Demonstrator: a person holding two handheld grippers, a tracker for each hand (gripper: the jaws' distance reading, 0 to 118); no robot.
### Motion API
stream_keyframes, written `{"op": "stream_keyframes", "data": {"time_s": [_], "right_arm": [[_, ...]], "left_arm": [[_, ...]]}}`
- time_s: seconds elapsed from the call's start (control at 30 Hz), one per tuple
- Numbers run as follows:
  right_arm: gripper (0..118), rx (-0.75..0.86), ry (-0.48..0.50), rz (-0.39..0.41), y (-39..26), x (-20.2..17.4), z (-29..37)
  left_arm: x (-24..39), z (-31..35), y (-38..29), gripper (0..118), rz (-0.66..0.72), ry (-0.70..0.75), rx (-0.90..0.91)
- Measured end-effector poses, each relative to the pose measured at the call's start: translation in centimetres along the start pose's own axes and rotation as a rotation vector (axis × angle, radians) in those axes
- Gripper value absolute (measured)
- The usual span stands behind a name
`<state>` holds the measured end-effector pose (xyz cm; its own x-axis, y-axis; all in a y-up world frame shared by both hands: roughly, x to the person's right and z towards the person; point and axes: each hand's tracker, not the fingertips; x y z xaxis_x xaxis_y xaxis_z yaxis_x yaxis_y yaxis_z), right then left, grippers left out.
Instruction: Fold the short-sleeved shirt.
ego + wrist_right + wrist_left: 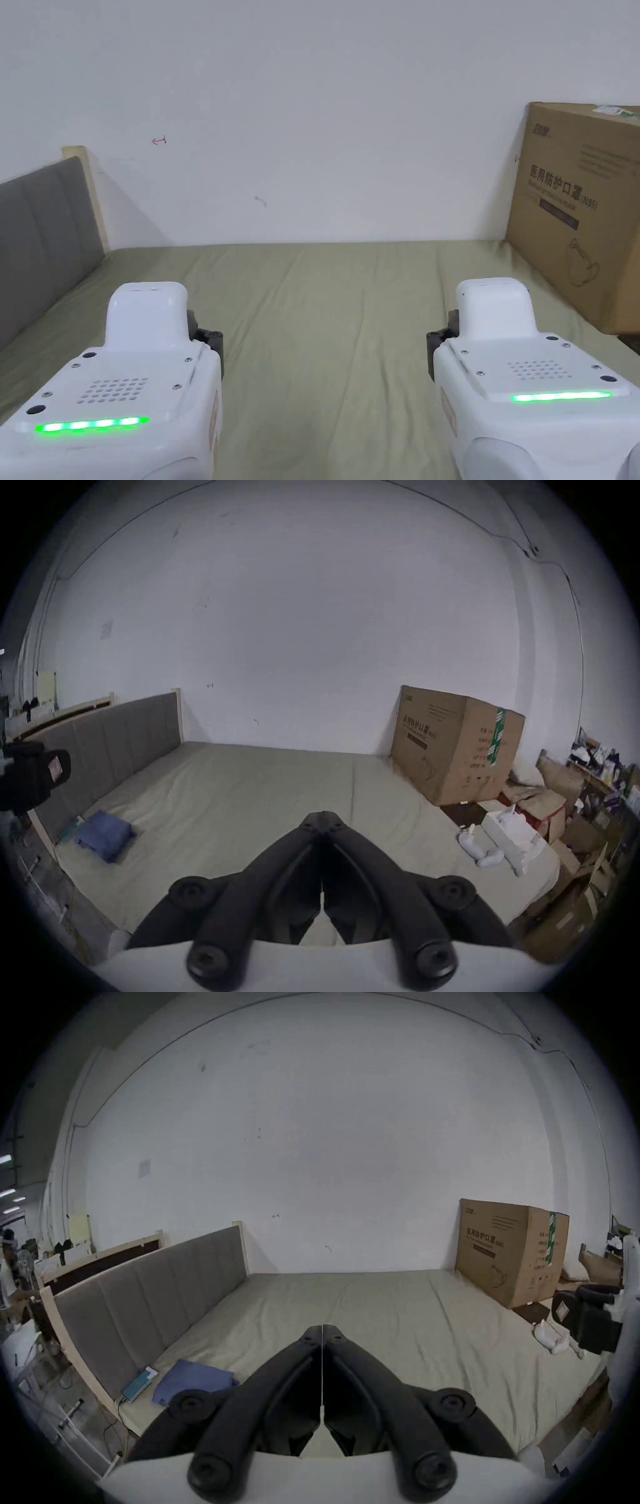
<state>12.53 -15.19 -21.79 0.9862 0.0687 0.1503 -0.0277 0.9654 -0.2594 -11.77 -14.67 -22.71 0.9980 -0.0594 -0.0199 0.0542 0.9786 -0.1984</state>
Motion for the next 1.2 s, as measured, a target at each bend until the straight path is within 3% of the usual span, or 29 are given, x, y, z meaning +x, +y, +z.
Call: {"op": "stream_keyframes", "data": {"time_s": [0.1, 0.2, 0.23, 0.3, 0.33, 0.37, 0.4, 0.43, 0.47, 0.5, 0.73, 0.9, 0.97, 1.1, 1.2], "right_arm": [[0, 0.002, 0.008, -0.037, -0.1, 0.3, 0.1], [2, 0.016, 0.003, -0.038, -0.1, 0.3, 0.2], [9, 0.022, -0.003, -0.034, 0.0, 0.3, 0.3], [11, 0.040, -0.009, -0.031, 0.1, 0.3, 0.4], [19, 0.045, -0.007, -0.031, 0.1, 0.4, 0.4], [34, 0.047, -0.008, -0.032, 0.1, 0.4, 0.3], [56, 0.045, -0.010, -0.034, 0.1, 0.4, 0.2], [85, 0.044, -0.008, -0.037, -0.1, 0.5, 0.0], [100, 0.044, -0.006, -0.040, -0.3, 0.5, -0.1], [108, 0.046, -0.005, -0.044, -0.4, 0.4, -0.1], [111, 0.066, 0.009, -0.022, -0.6, 0.3, -0.3], [111, 0.051, 0.009, -0.018, -1.2, 0.6, -0.8], [111, 0.049, 0.008, -0.029, -1.2, 0.8, -0.9], [111, 0.051, 0.015, -0.049, -1.2, 0.9, -1.0], [111, 0.055, 0.011, -0.025, -1.3, 0.7, -1.0]], "left_arm": [[-0.2, 0.2, 0.0, 7, 0.024, -0.031, 0.019], [-0.4, 0.2, -0.2, 63, 0.052, -0.071, 0.050], [-0.5, 0.2, -0.2, 87, 0.053, -0.078, 0.047], [-0.6, 0.1, -0.2, 91, 0.065, -0.077, 0.049], [-0.7, 0.1, -0.2, 97, 0.070, -0.078, 0.050], [-0.7, 0.1, -0.2, 101, 0.078, -0.072, 0.052], [-0.7, 0.1, -0.2, 102, 0.081, -0.070, 0.053], [-0.6, -0.3, -0.1, 104, 0.074, -0.075, 0.047], [-0.5, -0.7, -0.1, 106, 0.064, -0.086, 0.038], [-0.4, -1.0, -0.2, 107, 0.057, -0.103, 0.034], [0.3, -2.9, -1.4, 110, 0.083, -0.073, -0.073], [0.6, -2.3, -1.6, 110, -0.018, 0.052, 0.012], [0.5, -2.2, -1.4, 110, -0.051, 0.040, 0.034], [0.0, -2.3, -1.3, 110, 0.022, -0.073, -0.001], [0.5, -2.5, -1.6, 110, 0.010, -0.036, -0.013]]}}
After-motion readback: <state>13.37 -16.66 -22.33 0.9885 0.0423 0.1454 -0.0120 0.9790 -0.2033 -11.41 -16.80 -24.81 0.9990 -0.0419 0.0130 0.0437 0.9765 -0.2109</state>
